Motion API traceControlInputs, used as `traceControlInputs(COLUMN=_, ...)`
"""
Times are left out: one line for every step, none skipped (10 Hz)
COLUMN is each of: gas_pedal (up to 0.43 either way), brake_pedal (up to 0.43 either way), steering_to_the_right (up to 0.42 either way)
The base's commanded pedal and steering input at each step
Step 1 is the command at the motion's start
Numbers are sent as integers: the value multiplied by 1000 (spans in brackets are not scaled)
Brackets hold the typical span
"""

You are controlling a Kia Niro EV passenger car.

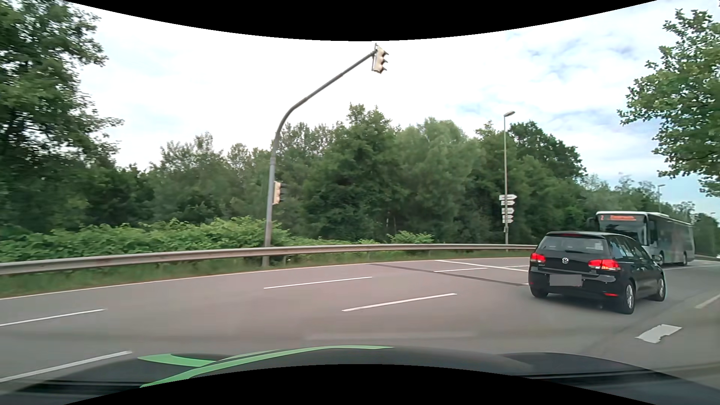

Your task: Follow the waypoints while adhering to traffic rules and regulations

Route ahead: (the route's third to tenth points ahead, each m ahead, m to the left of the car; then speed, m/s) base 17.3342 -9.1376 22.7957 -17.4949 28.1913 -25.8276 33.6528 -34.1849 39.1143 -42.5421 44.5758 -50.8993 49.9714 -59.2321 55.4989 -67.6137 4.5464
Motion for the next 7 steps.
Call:
traceControlInputs(gas_pedal=59, brake_pedal=0, steering_to_the_right=452)
traceControlInputs(gas_pedal=59, brake_pedal=0, steering_to_the_right=453)
traceControlInputs(gas_pedal=59, brake_pedal=0, steering_to_the_right=454)
traceControlInputs(gas_pedal=59, brake_pedal=0, steering_to_the_right=459)
traceControlInputs(gas_pedal=67, brake_pedal=0, steering_to_the_right=458)
traceControlInputs(gas_pedal=67, brake_pedal=0, steering_to_the_right=454)
traceControlInputs(gas_pedal=79, brake_pedal=0, steering_to_the_right=448)
